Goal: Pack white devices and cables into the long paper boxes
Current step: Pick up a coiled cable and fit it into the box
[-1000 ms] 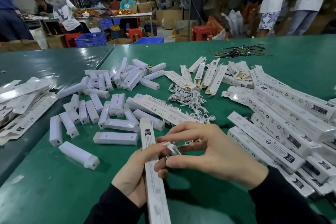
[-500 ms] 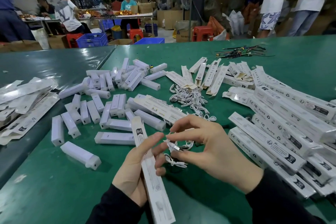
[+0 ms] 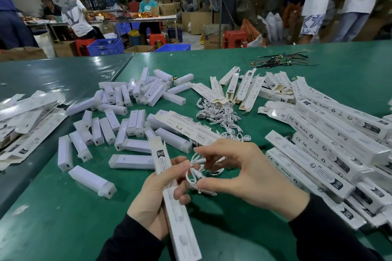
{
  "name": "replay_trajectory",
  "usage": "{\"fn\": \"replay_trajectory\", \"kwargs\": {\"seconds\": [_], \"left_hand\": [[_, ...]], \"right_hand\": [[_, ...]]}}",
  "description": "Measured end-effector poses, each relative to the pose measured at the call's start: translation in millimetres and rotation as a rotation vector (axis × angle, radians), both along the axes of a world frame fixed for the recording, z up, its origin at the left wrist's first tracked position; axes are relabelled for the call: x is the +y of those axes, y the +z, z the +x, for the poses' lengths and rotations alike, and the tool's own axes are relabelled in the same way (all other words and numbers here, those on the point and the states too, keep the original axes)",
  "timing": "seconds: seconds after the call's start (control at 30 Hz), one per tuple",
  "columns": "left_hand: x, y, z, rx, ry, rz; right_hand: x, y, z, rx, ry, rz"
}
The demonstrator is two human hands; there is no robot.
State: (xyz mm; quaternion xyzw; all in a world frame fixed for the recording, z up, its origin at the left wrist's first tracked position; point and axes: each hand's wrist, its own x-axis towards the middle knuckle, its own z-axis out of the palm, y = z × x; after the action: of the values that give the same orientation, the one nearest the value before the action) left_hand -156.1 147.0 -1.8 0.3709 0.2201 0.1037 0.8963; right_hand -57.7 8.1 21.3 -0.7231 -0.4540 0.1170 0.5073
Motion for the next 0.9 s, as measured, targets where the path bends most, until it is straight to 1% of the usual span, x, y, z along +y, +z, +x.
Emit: {"fn": "replay_trajectory", "kwargs": {"seconds": [0.17,0.3,0.43,0.57,0.63,0.7,0.8,0.9], "left_hand": [[0.1,-3.3,1.3,0.023,0.029,0.01],[-0.3,-4.4,1.0,0.033,0.028,0.003],[0.0,-4.4,0.8,0.016,0.019,0.001],[2.4,-2.4,0.8,0.041,-0.027,0.103],[3.1,-1.7,-1.6,0.067,-0.142,0.157],[1.9,-1.3,-5.8,0.052,-0.334,0.201],[-2.6,0.1,-10.9,-0.002,-0.606,0.269],[-2.2,-1.9,-12.1,0.005,-0.701,0.301]], "right_hand": [[2.9,-1.0,-4.7,0.075,0.016,0.06],[8.4,-6.2,-10.5,0.044,-0.023,0.061],[4.7,-6.4,-2.9,0.164,-0.021,0.081],[0.6,0.4,5.6,0.219,-0.033,0.155],[-3.8,4.5,13.3,0.222,-0.095,0.209],[-7.1,7.3,19.5,0.22,-0.162,0.245],[-6.6,6.5,22.3,0.22,-0.166,0.27],[-6.2,4.6,20.9,0.164,-0.125,0.199]]}}
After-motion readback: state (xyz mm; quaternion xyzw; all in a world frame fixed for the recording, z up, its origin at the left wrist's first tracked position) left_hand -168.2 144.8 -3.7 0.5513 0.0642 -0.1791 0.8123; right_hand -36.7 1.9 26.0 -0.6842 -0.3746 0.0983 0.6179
